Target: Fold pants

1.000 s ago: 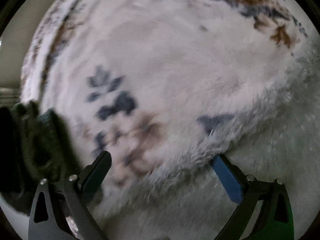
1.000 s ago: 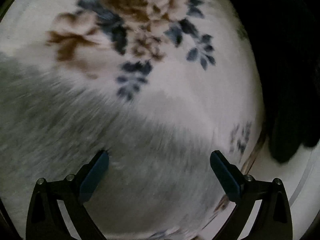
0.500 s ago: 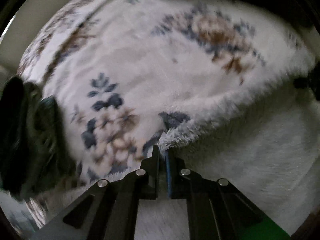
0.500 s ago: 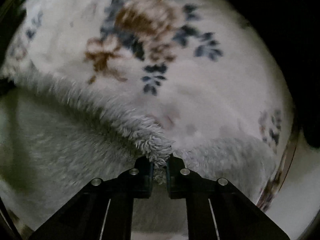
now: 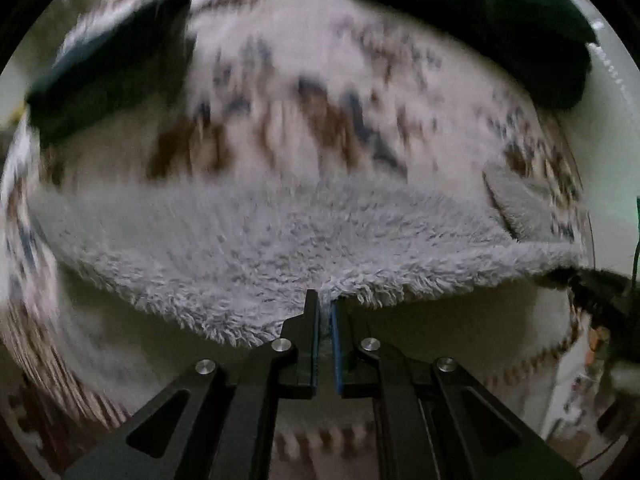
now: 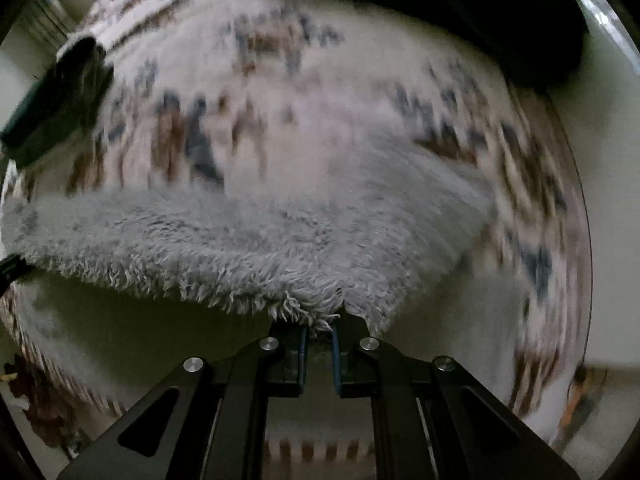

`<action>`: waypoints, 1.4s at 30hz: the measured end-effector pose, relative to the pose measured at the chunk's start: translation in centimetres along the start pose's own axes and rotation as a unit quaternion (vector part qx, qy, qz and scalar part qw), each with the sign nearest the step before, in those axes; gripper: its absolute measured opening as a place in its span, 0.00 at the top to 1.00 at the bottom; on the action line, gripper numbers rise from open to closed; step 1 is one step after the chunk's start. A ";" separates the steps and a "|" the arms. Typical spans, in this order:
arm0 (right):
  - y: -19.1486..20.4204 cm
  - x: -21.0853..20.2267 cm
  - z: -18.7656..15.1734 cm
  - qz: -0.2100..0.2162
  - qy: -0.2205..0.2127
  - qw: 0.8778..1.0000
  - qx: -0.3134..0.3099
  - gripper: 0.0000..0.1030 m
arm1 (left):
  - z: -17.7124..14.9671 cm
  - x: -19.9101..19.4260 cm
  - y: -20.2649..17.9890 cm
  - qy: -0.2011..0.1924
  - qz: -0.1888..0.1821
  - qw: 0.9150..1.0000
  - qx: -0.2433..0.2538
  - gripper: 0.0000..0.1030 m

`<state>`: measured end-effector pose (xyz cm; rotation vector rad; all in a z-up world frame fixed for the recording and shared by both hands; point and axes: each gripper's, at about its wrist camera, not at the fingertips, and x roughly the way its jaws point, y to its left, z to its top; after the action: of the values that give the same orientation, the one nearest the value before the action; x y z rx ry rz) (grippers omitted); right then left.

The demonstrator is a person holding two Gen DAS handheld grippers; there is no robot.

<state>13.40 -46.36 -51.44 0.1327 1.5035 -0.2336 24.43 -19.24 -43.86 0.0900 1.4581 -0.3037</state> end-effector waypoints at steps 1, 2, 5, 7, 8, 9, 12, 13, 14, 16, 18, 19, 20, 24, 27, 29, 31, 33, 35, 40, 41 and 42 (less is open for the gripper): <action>0.2 0.6 -1.5 -0.006 0.011 1.000 -0.004 0.90 | -1.2 1.7 -0.1 0.028 -0.001 1.000 -0.005 0.97; 0.1 1.5 -3.0 -0.010 0.023 1.000 -0.004 0.90 | -2.5 3.7 0.0 0.055 -0.006 0.998 -0.020 0.97; -0.3 5.0 -5.6 -0.006 0.058 0.998 -0.001 0.90 | -4.6 9.2 0.6 0.104 0.011 0.994 -0.036 0.97; -0.6 7.4 -6.1 0.010 0.083 0.996 0.015 0.85 | -5.1 11.8 1.1 0.124 0.027 0.991 -0.033 0.93; -0.6 8.5 -6.1 0.018 0.097 0.995 0.016 0.78 | -5.1 12.3 1.3 0.129 0.029 0.991 -0.038 0.92; -0.5 9.4 -6.1 0.026 0.117 0.993 0.015 0.72 | -5.0 12.3 1.5 0.133 0.023 0.990 -0.046 0.91; -0.9 9.1 -6.1 0.065 0.140 0.988 0.028 0.22 | -4.7 10.2 1.5 0.135 0.011 0.989 -0.056 0.67; -1.2 8.1 -6.2 0.077 0.137 0.987 0.039 0.16 | -4.8 9.2 1.5 0.134 0.016 0.990 -0.051 0.48; -1.7 7.0 -6.3 0.081 0.131 0.987 0.052 0.16 | -4.9 8.2 1.5 0.130 0.020 0.990 -0.051 0.25; -3.3 4.6 -6.2 0.091 0.111 0.985 0.094 0.16 | -5.2 6.6 1.5 0.117 0.031 0.991 -0.051 0.12; -5.2 2.8 -5.5 0.092 0.082 0.983 0.139 0.16 | -5.1 5.8 0.9 0.104 0.049 0.992 -0.044 0.12; -6.2 2.3 -4.6 0.086 0.060 0.982 0.158 0.16 | -4.7 5.8 0.4 0.095 0.066 0.993 -0.035 0.12; -6.9 2.3 -3.5 0.078 0.044 0.982 0.164 0.16 | -4.1 6.1 -0.3 0.087 0.080 0.993 -0.024 0.12; -6.7 6.3 2.9 0.046 0.025 0.984 0.168 0.16 | -1.3 8.5 -1.6 0.066 0.113 0.991 0.005 0.12; -5.3 9.7 5.6 0.005 0.040 0.989 0.140 0.17 | 1.1 9.9 -2.8 0.056 0.114 0.992 0.022 0.12; -5.7 10.3 5.6 -0.016 0.037 0.987 0.155 0.62 | 1.9 10.0 -3.5 0.046 0.109 0.992 0.030 0.12; -7.9 9.0 3.9 -0.003 0.010 0.977 0.214 0.88 | 2.4 9.8 -4.1 0.039 0.102 0.993 0.033 0.12; -11.1 6.8 1.2 0.002 -0.018 0.959 0.283 0.88 | 2.7 9.4 -4.6 0.038 0.091 0.995 0.034 0.12; -15.0 4.6 -2.5 -0.012 -0.035 0.933 0.359 0.88 | 2.4 9.6 -5.5 0.042 0.080 0.995 0.036 0.12; -23.5 5.7 -12.5 0.007 -0.011 0.848 0.530 0.88 | 0.9 9.7 -8.4 0.059 0.066 0.995 0.051 0.12; -24.3 6.8 -14.1 0.027 -0.002 0.834 0.551 0.85 | 0.8 10.0 -8.9 0.062 0.064 0.995 0.054 0.12; -24.9 8.2 -15.2 0.043 0.018 0.820 0.570 0.80 | 0.6 10.4 -9.3 0.065 0.061 0.994 0.056 0.12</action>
<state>-6.82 -67.64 -59.23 1.1640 1.2030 -1.0478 23.47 -29.79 -52.88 0.2936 1.5558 -0.2839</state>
